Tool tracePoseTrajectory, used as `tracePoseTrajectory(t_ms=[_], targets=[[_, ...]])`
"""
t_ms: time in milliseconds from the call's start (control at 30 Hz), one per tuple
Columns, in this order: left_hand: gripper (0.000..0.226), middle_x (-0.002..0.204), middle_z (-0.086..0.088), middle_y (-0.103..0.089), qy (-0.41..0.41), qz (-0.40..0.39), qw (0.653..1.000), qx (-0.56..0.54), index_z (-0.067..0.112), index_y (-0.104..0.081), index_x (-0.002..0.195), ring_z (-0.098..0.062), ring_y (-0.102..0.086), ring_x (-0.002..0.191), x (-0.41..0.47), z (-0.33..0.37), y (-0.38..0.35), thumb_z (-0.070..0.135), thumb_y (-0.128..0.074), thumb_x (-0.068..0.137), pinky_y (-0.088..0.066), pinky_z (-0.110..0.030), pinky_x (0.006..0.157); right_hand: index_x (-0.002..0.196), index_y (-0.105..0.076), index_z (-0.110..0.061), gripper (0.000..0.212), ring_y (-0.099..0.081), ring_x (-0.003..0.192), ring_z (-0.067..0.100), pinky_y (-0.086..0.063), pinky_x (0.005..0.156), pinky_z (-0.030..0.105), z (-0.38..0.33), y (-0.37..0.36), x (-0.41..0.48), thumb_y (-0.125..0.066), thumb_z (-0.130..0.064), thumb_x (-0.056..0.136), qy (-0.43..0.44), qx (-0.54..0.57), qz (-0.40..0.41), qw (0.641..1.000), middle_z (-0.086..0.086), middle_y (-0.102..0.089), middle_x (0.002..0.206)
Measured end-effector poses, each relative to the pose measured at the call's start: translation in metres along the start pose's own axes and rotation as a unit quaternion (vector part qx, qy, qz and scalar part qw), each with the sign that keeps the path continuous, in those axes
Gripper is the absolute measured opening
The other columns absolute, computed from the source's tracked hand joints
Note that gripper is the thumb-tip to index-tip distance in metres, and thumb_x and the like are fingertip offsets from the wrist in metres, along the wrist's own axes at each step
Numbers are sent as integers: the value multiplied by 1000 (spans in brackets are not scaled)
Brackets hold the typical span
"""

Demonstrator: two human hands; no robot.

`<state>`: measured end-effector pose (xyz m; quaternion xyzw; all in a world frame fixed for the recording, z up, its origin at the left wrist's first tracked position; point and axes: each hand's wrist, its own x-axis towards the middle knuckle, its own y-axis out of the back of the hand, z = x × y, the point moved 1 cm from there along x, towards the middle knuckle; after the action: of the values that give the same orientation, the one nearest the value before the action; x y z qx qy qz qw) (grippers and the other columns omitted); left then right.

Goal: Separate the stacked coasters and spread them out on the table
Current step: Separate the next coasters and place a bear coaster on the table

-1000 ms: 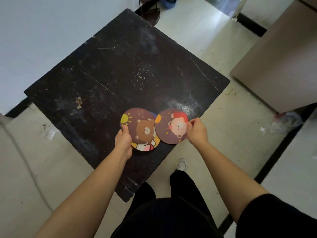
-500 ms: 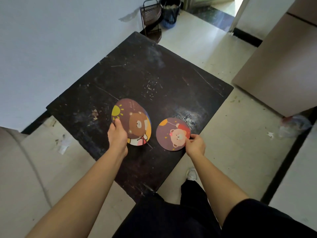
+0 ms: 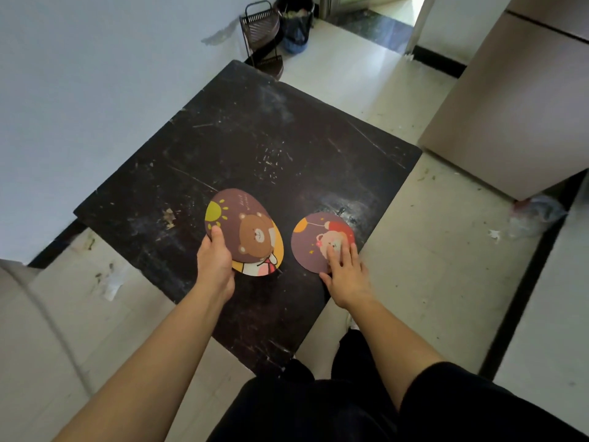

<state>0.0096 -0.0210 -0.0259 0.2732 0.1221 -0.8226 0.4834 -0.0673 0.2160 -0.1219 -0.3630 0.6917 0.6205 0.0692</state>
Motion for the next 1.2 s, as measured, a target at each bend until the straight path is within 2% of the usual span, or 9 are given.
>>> tracePoseTrajectory(t_ms=[100,167,267,333,367,567,800,1033,1200], targets=[[43,132,-5,-63,19,-32,999,-26,16,-47,142,-22,-62,116,-8,6,0,34,-35,106,-46,-44,107,154,-18,-19,67,0,153,39,-16,120,52,-8,20,-1,-48,-37,97,-18,41,-19,999,14,-2,166],[44,133,-6,-64,33,-65,996,-49,16,-48,143,-22,-63,114,-12,9,-1,35,-36,105,-47,-46,106,142,-42,-19,47,-29,145,37,-30,114,46,-15,38,-1,-45,-33,97,-27,150,36,988,14,-32,157],[44,133,-6,-66,60,-131,987,-70,18,-53,139,-24,-64,115,-22,17,-9,40,-37,104,-47,-47,105,117,-59,-27,31,-60,110,28,-50,99,48,-32,73,-14,-44,-45,97,-89,456,64,883,9,-63,129],[44,126,-7,-69,87,-175,977,-85,19,-61,129,-25,-65,114,-35,22,-19,44,-36,104,-48,-47,104,125,-56,-26,47,-64,98,21,-55,90,48,-37,93,-23,-48,-58,92,-107,582,34,805,5,-66,121],[45,123,-8,-71,100,-197,971,-93,19,-64,124,-26,-65,114,-42,24,-25,47,-36,103,-47,-47,104,135,-52,-24,58,-65,101,20,-58,84,44,-39,102,-29,-52,-60,90,-97,601,37,793,3,-64,124],[58,125,-19,-69,152,-295,936,-117,10,-61,129,-35,-64,117,-76,31,-65,55,-41,98,-48,-50,101,145,-45,-26,70,-57,118,20,-54,98,43,-9,140,-53,-70,-50,84,-45,488,198,849,2,-57,137],[50,122,-21,-70,148,-355,920,-78,7,-63,124,-35,-65,115,-106,38,-139,46,-40,101,-48,-48,100,151,-33,-36,83,-51,119,18,-50,100,41,61,181,-37,-60,-69,80,-2,386,199,901,4,-46,133],[60,121,-24,-69,141,-302,940,-74,6,-63,126,-38,-66,113,-122,41,-264,55,-44,96,-53,-49,93,129,-60,-33,50,-56,108,13,-46,89,26,163,244,23,-68,-51,83,58,369,226,900,-6,-50,115],[78,116,-21,-72,163,-285,936,-128,5,-64,122,-35,-64,113,-136,48,-360,65,-22,96,-50,-47,91,106,-67,-28,18,-65,91,15,-53,80,34,240,316,48,-63,-36,90,49,364,246,897,-9,-66,102]])
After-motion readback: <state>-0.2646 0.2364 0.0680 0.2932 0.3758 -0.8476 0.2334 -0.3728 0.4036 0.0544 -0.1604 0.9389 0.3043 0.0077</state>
